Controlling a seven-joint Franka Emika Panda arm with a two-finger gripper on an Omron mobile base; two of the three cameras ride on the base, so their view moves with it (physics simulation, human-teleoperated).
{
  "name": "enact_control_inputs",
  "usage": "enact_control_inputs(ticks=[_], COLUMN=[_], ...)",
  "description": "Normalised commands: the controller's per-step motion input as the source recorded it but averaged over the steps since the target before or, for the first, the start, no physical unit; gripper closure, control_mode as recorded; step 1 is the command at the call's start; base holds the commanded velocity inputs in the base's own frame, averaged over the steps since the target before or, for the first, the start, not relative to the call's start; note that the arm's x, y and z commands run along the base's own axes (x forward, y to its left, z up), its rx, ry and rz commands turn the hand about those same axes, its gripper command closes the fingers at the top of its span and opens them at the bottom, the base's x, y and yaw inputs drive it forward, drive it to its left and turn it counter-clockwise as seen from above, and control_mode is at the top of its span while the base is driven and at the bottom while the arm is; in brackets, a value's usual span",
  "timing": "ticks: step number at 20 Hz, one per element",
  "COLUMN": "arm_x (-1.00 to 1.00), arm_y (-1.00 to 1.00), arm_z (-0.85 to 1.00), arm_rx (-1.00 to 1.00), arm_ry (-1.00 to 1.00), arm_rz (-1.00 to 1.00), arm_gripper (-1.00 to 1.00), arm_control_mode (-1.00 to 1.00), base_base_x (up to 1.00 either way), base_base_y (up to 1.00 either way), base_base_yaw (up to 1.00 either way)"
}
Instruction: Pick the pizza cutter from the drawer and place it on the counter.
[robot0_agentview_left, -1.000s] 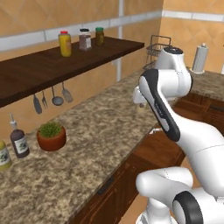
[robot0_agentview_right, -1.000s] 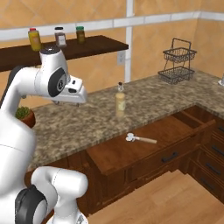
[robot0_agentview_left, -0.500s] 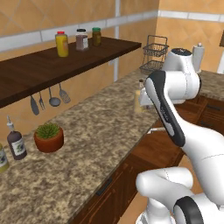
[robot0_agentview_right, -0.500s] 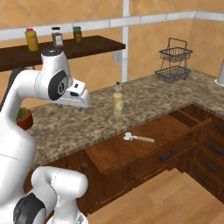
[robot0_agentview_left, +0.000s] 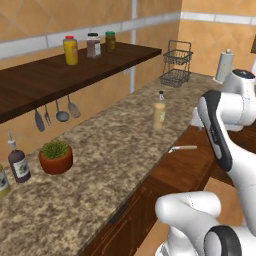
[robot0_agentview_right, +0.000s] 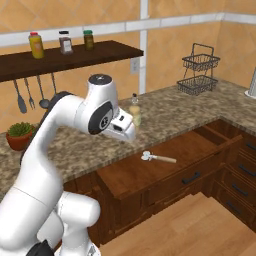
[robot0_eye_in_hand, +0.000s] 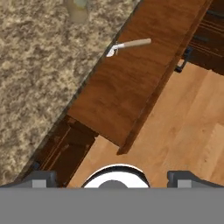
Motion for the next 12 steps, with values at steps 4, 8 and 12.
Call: enact_control_inputs(ticks=[4, 8, 12], arm_x=[-0.13, -0.02, 0.69], arm_y=[-1.00, -1.00, -1.00], arm_z=[-0.67, -0.91, -0.57], arm_rx=[0.13, 0.14, 0.15], arm_ry=[0.00, 0.02, 0.19], arm_rz=[-0.30, -0.28, -0.33], arm_gripper=[-1.00, -1.00, -1.00], arm_control_mode=[-1.00, -1.00, -1.00], base_base_x=[0.00, 0.00, 0.00], base_base_y=[0.00, 0.00, 0.00], base_base_yaw=[0.00, 0.00, 0.00])
